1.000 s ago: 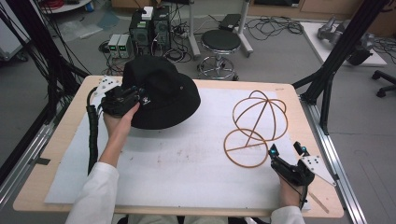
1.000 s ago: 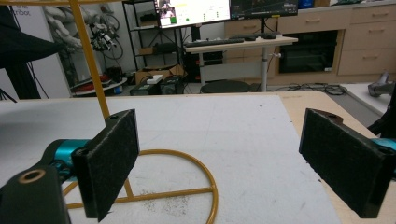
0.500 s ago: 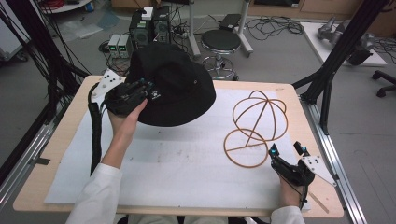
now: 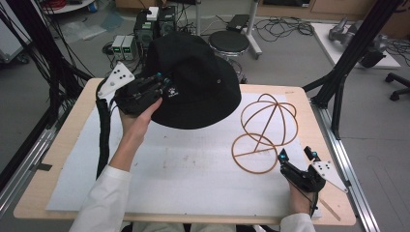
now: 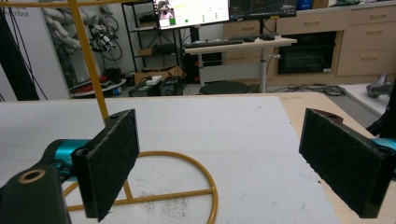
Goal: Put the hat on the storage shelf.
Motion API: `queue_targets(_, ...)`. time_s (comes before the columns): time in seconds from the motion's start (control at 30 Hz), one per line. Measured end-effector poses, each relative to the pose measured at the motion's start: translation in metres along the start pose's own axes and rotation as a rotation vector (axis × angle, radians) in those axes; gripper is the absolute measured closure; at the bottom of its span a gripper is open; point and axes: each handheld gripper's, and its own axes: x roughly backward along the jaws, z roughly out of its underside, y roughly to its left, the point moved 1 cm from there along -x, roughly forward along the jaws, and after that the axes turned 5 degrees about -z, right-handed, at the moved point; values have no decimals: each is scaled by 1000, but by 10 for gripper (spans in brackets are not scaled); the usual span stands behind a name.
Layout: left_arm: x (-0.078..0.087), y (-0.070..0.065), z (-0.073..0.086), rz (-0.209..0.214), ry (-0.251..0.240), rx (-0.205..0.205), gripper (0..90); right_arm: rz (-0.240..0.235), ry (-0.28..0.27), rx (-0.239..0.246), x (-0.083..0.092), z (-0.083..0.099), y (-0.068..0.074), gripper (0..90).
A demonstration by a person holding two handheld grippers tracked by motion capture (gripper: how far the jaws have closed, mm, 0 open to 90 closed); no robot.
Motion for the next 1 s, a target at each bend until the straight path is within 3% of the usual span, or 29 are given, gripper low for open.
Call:
queue_targets(0.2,-17,-21,-4,92,-21,18,859,-4,-1,1,0,0,0,114)
queue_targets(0.43,-33,-39,-6,162,-47,35,859,-2,-6,-5,1,-1,-1,114)
queue_targets(1.0,-59,-66,5,236,-49,53,859,1,-6,-12,1,-1,-2,114)
